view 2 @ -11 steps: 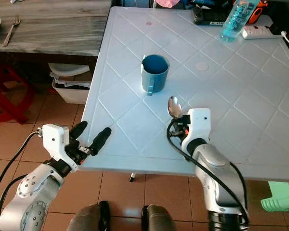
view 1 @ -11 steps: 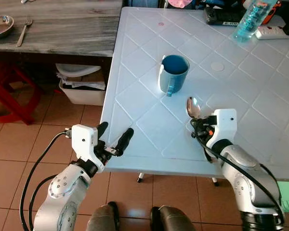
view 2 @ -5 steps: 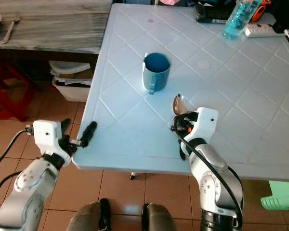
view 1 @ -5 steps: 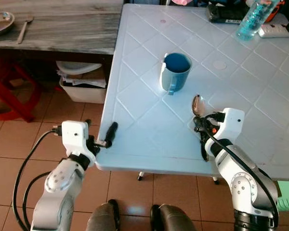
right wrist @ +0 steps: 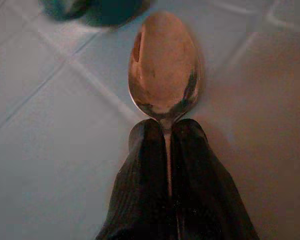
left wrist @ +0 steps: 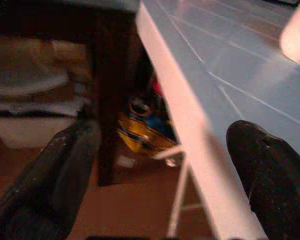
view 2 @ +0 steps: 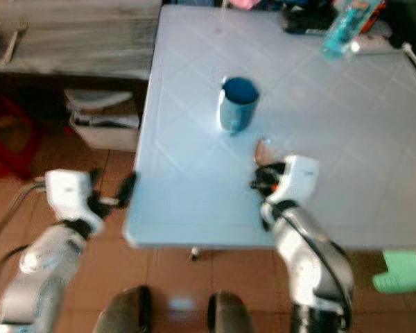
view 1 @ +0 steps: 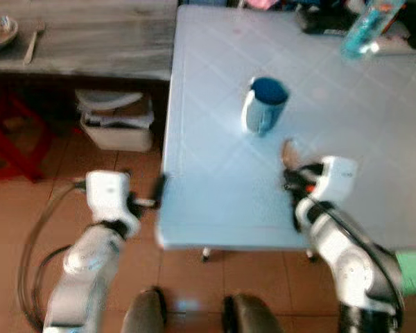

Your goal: Setting the table

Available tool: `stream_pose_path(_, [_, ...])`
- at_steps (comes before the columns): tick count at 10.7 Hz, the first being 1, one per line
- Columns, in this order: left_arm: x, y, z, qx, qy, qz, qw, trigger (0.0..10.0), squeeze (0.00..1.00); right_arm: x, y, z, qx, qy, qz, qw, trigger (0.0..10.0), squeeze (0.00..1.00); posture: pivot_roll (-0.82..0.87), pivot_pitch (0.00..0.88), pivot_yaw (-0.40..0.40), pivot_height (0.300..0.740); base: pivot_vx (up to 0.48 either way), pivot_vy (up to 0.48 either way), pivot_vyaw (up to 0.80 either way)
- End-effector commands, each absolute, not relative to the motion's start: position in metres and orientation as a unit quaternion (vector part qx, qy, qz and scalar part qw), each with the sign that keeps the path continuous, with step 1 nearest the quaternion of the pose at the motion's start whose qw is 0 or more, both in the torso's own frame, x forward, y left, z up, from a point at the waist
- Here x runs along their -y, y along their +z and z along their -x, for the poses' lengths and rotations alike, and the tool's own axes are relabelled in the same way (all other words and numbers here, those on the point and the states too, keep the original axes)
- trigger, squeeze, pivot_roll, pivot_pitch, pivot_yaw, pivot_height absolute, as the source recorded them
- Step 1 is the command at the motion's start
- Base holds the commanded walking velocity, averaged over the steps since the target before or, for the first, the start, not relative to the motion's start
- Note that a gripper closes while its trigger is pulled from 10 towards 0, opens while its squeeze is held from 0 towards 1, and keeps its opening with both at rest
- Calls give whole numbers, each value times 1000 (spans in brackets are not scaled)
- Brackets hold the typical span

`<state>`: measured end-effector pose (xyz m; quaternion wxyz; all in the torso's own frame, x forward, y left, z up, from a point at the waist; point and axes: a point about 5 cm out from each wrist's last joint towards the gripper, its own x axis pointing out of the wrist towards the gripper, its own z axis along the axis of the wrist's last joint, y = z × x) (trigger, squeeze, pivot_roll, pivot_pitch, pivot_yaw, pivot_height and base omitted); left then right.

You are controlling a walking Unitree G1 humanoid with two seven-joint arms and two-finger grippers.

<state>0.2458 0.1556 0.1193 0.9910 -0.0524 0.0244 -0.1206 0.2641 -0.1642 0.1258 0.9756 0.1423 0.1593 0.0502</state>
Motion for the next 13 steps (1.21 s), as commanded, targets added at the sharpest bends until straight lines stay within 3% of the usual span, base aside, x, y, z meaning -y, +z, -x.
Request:
stream_pose_path(1, [-150, 118, -244, -25, -125, 58, 990, 10000, 0, 151, 97, -254, -246, 75, -138, 957, 10000, 0, -14, 196, -16, 740, 0, 0, 0])
stream_pose_path(3, [-149, 118, -244, -24, -128, 63, 989, 10000, 0, 155, 92, -252, -256, 65, -130, 956, 10000, 0, -16, 195, -14, 740, 0, 0, 0])
stream_pose_path(4, [-149, 118, -244, -23, -129, 61, 990, 10000, 0, 156, 91, -252, -257, 62, -131, 955, 6706, 0, -17, 194, -14, 740, 0, 379, 0])
stream_pose_path(5, [-150, 118, -245, -22, -128, 60, 990, 10000, 0, 156, 90, -253, -257, 59, -136, 955, 0, 0, -17, 194, -13, 740, 0, 480, 0])
stream_pose_path(10, [-147, 119, -248, -18, -131, 62, 989, 10000, 0, 138, 100, -272, -226, 81, -145, 960, 0, 0, -17, 188, -7, 740, 0, 480, 0])
stream_pose_path(13, [-146, 119, -250, -13, -126, 60, 990, 10000, 0, 135, 103, -278, -196, 99, -103, 970, 0, 0, -19, 190, -10, 740, 0, 480, 0])
